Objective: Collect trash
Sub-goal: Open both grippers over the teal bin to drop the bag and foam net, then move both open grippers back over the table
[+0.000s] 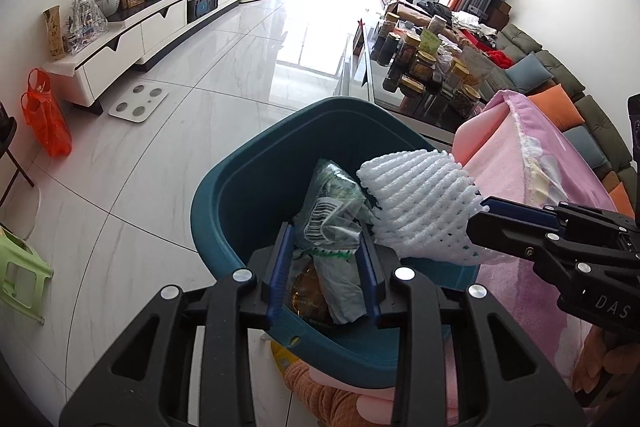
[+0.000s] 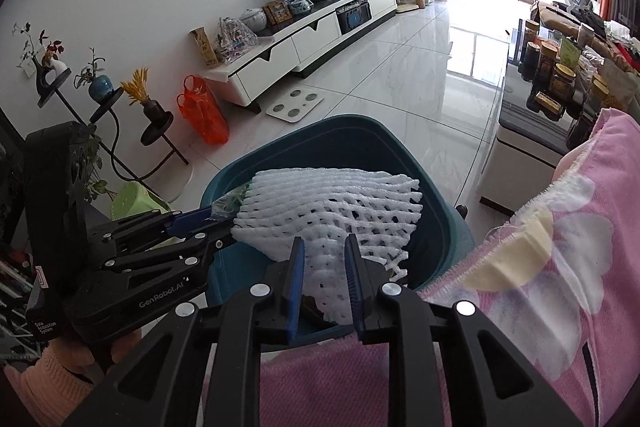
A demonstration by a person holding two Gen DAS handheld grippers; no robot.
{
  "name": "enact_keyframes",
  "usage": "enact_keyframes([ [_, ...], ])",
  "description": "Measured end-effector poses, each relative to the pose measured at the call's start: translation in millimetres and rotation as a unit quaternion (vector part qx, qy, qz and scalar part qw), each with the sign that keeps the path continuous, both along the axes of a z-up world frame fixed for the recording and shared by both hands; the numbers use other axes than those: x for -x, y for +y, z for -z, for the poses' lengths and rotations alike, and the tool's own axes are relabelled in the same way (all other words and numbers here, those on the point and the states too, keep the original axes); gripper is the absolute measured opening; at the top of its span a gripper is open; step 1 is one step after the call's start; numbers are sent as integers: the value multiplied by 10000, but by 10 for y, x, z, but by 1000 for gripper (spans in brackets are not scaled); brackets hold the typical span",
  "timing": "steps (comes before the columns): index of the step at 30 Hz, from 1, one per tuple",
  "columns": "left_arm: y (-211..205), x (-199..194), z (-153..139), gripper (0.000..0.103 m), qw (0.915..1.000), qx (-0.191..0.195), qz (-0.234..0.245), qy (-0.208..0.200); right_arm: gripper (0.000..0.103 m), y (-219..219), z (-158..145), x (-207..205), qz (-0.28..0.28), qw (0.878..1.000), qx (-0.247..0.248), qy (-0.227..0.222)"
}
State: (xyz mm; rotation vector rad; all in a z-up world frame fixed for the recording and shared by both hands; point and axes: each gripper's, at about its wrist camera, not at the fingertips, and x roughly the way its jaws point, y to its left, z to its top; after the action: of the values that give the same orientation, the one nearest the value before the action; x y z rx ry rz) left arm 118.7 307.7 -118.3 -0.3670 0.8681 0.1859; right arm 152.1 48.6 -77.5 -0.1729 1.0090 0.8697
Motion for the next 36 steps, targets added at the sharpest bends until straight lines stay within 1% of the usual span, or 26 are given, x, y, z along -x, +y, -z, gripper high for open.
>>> enact_keyframes([
  [1, 11, -14, 14, 32, 10000, 18, -8, 10, 22, 1, 9, -15, 12, 10000, -19, 50],
  [3, 33, -33, 40, 38, 10000, 67, -1, 2, 25, -6, 20, -31, 41, 9999, -11, 96],
  [5, 41, -46, 57, 40, 10000, 89, -27, -1, 27, -12, 25, -41, 57, 9999, -10, 126],
  [11, 51, -23, 32, 40, 9999, 123, -73, -71, 27, -72, 21, -55, 82, 9998, -74, 176],
  [15, 67, 82, -46, 41, 9997, 90, -71, -192, 28, -180, -11, -58, 119, 9995, -228, 206],
  [18, 35, 173, -149, 46, 9994, 82, -26, -349, 29, -303, -76, -7, 111, 9991, -365, 173],
  [19, 10, 204, -191, 46, 9991, 69, 3, -407, 29, -365, -103, 15, 119, 9989, -425, 160],
  [22, -109, 306, -330, 51, 9980, 18, 152, -606, 32, -599, -218, 95, 170, 9979, -622, 44],
  [24, -225, 371, -423, 53, 9967, 24, 332, -745, 35, -781, -298, 176, 226, 9970, -742, -67],
  [26, -384, 415, -499, 54, 9949, 32, 556, -847, 36, -988, -371, 270, 290, 9958, -838, -214],
  [30, -843, 464, -626, 57, 9878, 86, 1166, -1024, 39, -1461, -471, 443, 604, 9921, -1016, -421],
  [33, -1275, 478, -682, 58, 9789, 113, 1723, -1092, 39, -1840, -501, 570, 935, 9885, -1052, -556],
  [36, -1727, 468, -717, 59, 9679, 113, 2249, -1112, 39, -2227, -493, 673, 1323, 9836, -1065, -601],
])
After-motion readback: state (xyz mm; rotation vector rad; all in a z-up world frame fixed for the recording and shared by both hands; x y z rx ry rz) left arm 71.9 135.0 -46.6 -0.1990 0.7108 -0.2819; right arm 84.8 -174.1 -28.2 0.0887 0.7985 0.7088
